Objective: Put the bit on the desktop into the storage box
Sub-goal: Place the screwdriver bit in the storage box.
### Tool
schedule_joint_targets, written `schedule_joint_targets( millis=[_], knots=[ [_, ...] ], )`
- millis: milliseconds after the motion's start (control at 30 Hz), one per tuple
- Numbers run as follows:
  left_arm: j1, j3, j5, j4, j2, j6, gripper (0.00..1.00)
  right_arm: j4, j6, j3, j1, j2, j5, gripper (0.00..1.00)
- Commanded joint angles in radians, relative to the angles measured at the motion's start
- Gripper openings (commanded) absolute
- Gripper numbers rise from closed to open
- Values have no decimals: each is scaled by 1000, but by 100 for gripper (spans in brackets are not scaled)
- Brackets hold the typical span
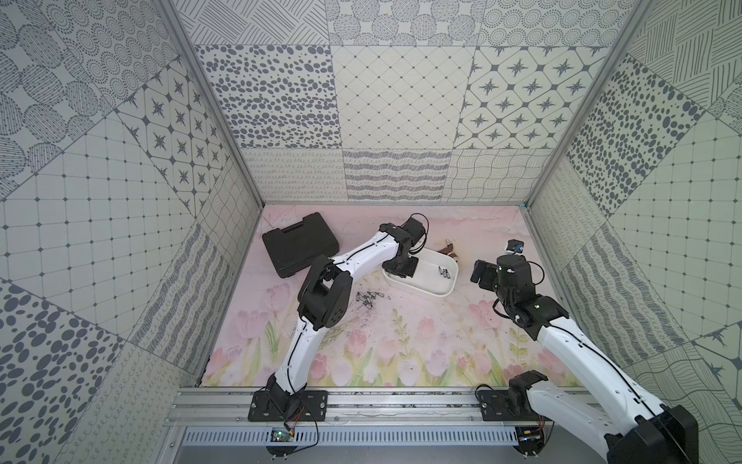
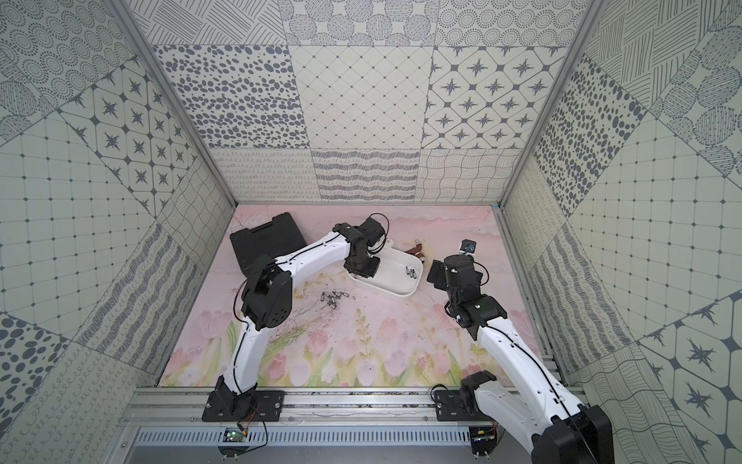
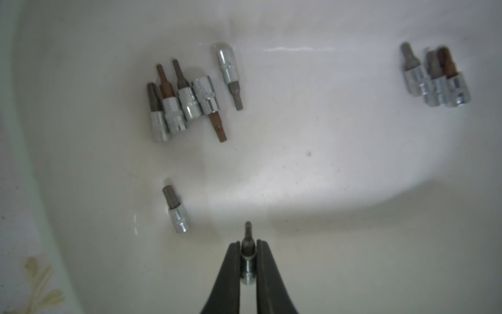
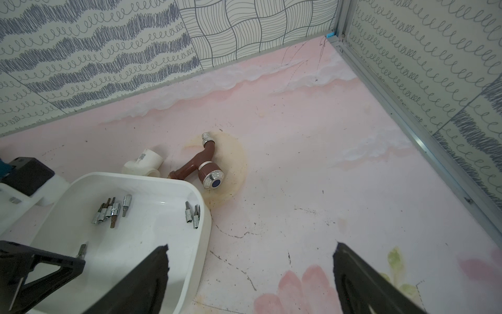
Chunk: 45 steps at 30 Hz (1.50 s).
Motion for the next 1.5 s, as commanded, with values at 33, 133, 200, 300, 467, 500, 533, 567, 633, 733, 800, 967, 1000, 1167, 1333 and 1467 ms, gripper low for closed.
schedule_joint_targets(
  millis=[33,133,200,300,467,500,533,567,633,733,800,967,1000,1167,1333,1467],
  knots=[
    [-1,19,-42,-34,22,4,12,30,17,-15,-5,-22,-6,97],
    [-1,19,-51,-36,25,4,12,30,18,-16,-5,-25,-6,96],
    [-3,19,-58,-39,28,8,12,30,18,-16,-5,-27,-5,97],
    [-1,19,-66,-43,25,10,12,30,19,-18,-5,-27,-5,96],
    [-2,19,-66,-42,21,11,12,29,22,-17,-5,-25,-7,96],
    [-1,19,-67,-43,22,11,12,30,22,-18,-5,-24,-7,97],
    [-1,19,-69,-43,21,11,12,29,22,-17,-5,-24,-7,96],
    [-2,19,-71,-44,21,12,12,29,21,-18,-5,-25,-7,97],
    [-2,19,-71,-44,22,11,13,29,21,-19,-5,-24,-8,96],
    [-1,19,-71,-44,18,13,15,29,21,-19,-5,-26,-9,97],
    [-2,18,-72,-44,15,14,17,29,23,-18,-5,-26,-12,97],
    [-2,13,-69,-40,4,19,23,30,24,-25,-6,-50,-8,97],
    [-1,13,-64,-37,0,20,26,30,24,-27,-5,-54,-7,97],
    [-1,11,-45,-32,-22,19,35,30,22,-31,-6,-69,-3,96],
    [-2,-17,-1,-15,-78,30,56,28,18,-29,-7,-68,-4,97],
    [-2,-54,13,3,-144,43,69,21,17,-24,-6,-73,0,96]
  ],
)
